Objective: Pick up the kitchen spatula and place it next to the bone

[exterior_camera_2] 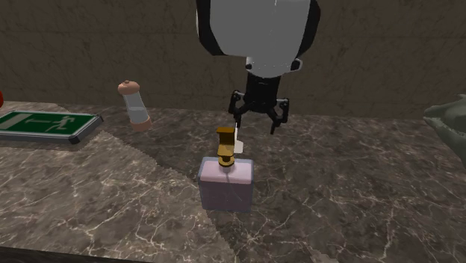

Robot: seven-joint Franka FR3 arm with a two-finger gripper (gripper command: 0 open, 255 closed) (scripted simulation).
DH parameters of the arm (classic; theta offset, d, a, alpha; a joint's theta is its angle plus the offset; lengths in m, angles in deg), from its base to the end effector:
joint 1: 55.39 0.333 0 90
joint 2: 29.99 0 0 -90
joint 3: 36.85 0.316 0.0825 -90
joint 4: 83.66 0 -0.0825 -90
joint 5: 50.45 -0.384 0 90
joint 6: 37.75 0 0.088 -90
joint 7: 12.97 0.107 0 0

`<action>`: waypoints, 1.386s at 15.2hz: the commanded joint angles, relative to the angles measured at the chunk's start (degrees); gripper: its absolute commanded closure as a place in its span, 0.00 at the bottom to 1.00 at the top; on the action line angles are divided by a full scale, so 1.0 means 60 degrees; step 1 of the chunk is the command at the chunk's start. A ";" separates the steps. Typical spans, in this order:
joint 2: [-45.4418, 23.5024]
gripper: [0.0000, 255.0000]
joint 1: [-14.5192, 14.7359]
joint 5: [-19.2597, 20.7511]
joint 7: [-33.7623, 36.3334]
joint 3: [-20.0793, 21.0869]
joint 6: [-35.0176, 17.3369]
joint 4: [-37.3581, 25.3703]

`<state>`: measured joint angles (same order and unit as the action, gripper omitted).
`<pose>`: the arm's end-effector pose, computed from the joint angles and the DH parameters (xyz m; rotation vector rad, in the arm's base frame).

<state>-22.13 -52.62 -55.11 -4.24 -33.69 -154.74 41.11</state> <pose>0.5033 0.0574 0.4502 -3.0741 0.1327 0.0107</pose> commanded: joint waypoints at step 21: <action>-0.5602 0.00 0.0752 0.1388 0.0488 0.0374 -0.1603 -0.4585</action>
<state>-55.41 -48.15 -46.84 -1.38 -31.43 -163.74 13.35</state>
